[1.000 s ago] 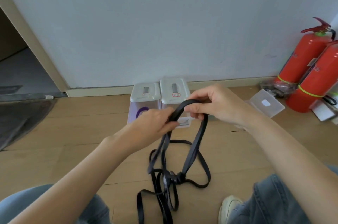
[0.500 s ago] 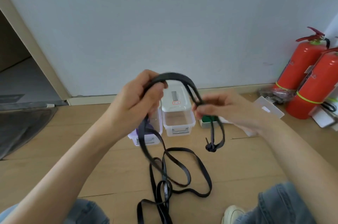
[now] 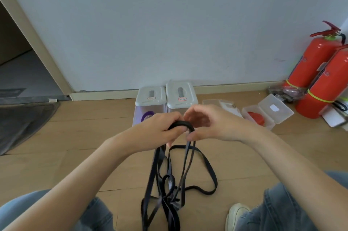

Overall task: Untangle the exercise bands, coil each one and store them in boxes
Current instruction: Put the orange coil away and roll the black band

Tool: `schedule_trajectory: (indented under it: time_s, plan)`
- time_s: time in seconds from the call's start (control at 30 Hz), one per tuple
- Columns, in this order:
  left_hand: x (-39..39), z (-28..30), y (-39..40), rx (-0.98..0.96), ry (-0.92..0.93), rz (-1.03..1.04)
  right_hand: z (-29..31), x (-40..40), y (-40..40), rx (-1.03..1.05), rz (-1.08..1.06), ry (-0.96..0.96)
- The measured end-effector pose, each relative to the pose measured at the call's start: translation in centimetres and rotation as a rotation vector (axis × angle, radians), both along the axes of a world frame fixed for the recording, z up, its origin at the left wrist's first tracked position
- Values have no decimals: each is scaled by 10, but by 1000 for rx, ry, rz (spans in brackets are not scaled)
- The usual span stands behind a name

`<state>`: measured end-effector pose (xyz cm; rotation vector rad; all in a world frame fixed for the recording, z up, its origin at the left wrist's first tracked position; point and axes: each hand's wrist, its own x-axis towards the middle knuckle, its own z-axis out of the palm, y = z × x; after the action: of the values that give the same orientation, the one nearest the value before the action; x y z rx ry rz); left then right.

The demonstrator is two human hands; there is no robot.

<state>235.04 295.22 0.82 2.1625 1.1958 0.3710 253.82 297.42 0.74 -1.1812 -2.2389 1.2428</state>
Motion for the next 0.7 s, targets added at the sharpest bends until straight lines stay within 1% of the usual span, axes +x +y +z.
schedule_trajectory:
  time_s: [0.1, 0.13, 0.2, 0.27, 0.33, 0.4, 0.53, 0.6, 0.7]
  plan:
    - [-2, 2, 1, 11, -61, 10, 2, -2, -1, 65, -13, -44]
    - [-2, 2, 2, 21, -57, 3, 5, 1, 0, 71, -21, -45]
    - [-2, 1, 4, 63, 19, -30, 11, 8, 3, 77, -34, -65]
    - [-1, -2, 4, 93, 87, -44, 11, 12, 4, 90, -24, -135]
    - [-1, -2, 4, 102, 41, -34, 7, 10, 3, 93, -2, -182]
    - [-1, 1, 3, 95, -77, -13, 4, 5, 0, 73, -22, -94]
    - [2, 0, 4, 106, -235, 57, 9, 3, -1, 148, -121, 96]
    - [7, -5, 5, 115, -211, 80, 14, 7, 1, 176, -174, 177]
    - [8, -17, 9, 92, -83, 110, 20, 15, 3, 187, -249, 286]
